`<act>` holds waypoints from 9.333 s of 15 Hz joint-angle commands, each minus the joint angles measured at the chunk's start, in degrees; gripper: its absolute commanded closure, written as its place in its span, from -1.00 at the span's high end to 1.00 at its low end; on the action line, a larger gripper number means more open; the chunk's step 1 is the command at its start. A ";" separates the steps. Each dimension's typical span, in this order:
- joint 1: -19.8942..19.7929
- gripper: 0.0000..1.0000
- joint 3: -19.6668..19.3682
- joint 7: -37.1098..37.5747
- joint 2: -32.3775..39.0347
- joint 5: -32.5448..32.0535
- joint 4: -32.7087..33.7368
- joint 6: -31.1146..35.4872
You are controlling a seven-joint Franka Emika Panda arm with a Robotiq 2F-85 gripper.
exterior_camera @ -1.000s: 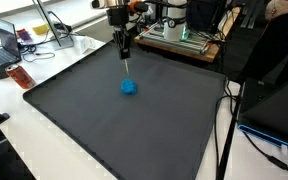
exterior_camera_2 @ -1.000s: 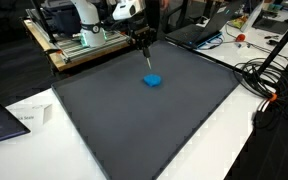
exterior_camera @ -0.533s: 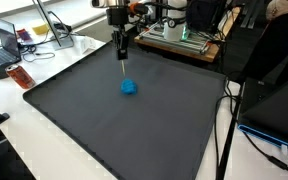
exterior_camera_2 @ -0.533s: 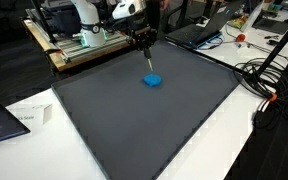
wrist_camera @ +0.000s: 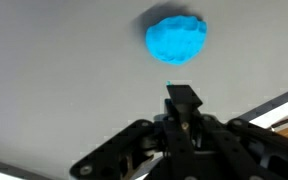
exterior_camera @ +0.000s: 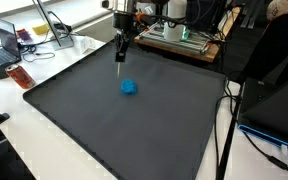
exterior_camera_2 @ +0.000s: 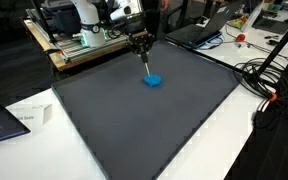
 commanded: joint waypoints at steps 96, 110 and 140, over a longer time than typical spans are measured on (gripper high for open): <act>0.00 -0.94 -1.28 10.13 13.94 -4.34 42.01 -53.37; -6.71 -0.94 -1.50 7.82 33.21 7.09 69.65 -75.18; -23.78 -0.94 3.21 -21.62 47.57 31.19 76.52 -74.97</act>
